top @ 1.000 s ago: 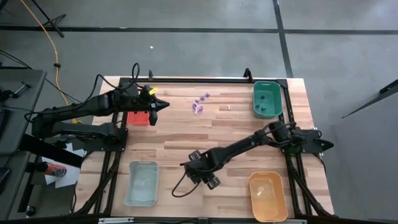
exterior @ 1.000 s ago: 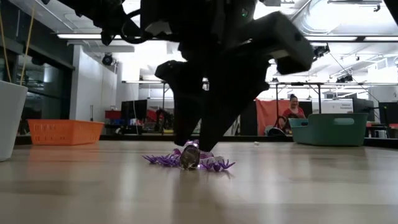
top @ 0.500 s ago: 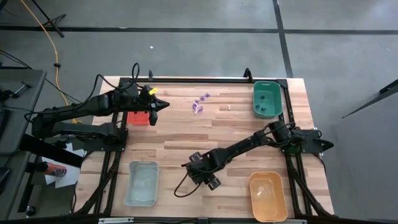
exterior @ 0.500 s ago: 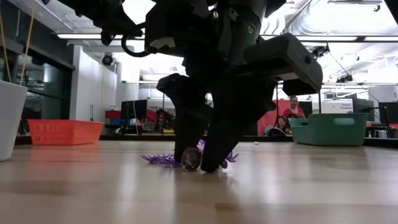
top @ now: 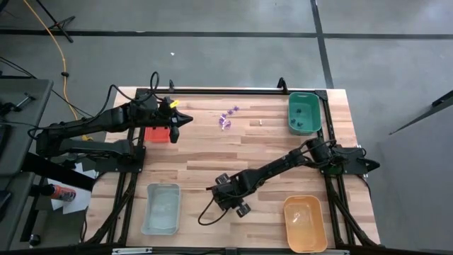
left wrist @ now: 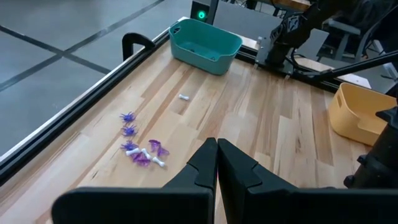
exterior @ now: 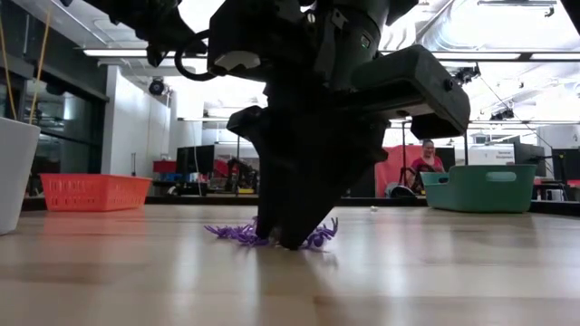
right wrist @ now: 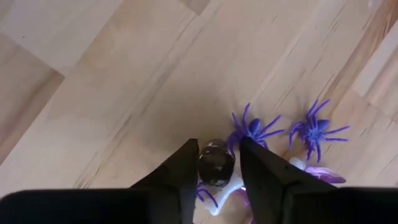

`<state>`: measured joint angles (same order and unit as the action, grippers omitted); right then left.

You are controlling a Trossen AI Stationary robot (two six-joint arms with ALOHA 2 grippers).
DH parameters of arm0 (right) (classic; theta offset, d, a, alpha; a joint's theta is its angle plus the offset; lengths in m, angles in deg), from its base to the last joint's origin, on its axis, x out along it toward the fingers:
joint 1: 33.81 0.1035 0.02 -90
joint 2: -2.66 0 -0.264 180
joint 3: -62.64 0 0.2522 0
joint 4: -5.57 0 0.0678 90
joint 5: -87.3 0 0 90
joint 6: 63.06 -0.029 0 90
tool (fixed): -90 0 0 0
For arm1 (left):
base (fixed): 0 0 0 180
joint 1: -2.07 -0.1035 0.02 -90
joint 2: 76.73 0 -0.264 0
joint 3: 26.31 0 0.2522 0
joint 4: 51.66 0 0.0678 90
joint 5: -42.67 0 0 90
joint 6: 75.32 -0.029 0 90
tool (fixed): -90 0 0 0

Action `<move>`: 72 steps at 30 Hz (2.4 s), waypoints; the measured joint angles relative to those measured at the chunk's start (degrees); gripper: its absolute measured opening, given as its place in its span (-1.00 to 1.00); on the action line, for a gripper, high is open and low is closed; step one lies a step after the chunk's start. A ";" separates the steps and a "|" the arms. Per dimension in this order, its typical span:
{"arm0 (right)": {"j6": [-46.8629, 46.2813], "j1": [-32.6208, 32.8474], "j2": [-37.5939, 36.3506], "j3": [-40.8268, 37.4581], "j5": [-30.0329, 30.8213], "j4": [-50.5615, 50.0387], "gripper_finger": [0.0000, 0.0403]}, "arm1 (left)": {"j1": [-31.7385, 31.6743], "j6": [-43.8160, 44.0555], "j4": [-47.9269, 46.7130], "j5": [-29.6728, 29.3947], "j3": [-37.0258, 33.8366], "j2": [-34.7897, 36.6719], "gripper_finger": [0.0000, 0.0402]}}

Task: Sort Halloween decoration
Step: Put the black skull toy into the green bin

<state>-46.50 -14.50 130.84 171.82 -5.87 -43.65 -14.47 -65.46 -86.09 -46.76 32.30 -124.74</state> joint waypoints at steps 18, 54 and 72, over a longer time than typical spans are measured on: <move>-0.05 -0.25 -0.50 0.38 2.90 -2.29 -0.74 | 0.02 -0.02 -1.87 -0.01 -0.03 -0.01 -1.00; -38.62 -12.52 -45.07 -35.27 4.62 5.33 -0.74 | 0.00 -0.04 -2.15 -1.30 -0.03 -0.02 -1.00; -33.35 -21.89 -57.70 -57.99 5.54 63.13 -0.74 | 0.39 5.25 17.86 3.10 -0.03 -5.86 -1.00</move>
<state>-79.84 -36.39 73.14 113.83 -0.33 19.47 -14.07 -60.20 -68.24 -43.66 32.27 -130.59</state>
